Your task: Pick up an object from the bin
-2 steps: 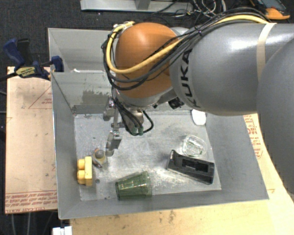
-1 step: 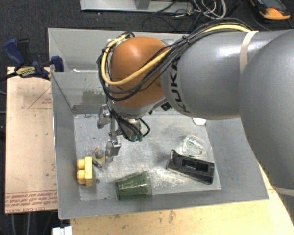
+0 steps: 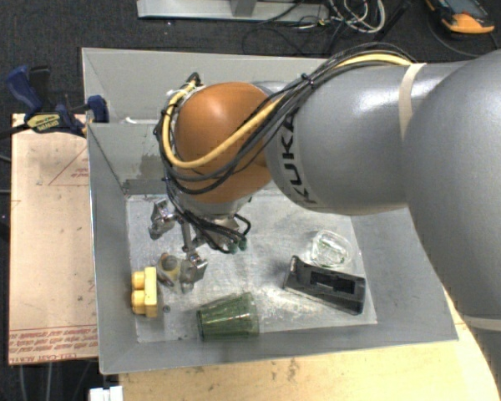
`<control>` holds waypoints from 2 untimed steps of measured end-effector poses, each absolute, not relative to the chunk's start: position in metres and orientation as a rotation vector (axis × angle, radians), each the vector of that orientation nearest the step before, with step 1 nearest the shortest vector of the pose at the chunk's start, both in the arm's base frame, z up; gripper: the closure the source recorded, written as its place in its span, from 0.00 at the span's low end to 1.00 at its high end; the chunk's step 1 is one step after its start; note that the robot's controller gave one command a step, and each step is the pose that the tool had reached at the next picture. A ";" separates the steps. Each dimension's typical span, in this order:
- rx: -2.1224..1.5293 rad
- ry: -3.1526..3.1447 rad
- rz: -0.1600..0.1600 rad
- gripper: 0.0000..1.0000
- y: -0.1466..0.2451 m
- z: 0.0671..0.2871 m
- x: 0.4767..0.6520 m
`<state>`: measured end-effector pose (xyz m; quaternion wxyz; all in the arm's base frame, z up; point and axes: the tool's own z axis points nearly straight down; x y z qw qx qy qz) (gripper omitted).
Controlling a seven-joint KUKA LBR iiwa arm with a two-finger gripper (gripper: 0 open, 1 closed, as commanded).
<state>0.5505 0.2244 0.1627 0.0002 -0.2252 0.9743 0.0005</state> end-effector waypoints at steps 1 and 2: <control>-0.902 3.005 0.002 0.00 0.220 0.148 0.568; -1.536 2.736 0.001 0.00 0.218 0.098 0.580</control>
Offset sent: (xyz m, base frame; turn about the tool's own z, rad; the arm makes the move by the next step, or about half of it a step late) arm 0.0349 -0.0074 -0.0927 -0.6683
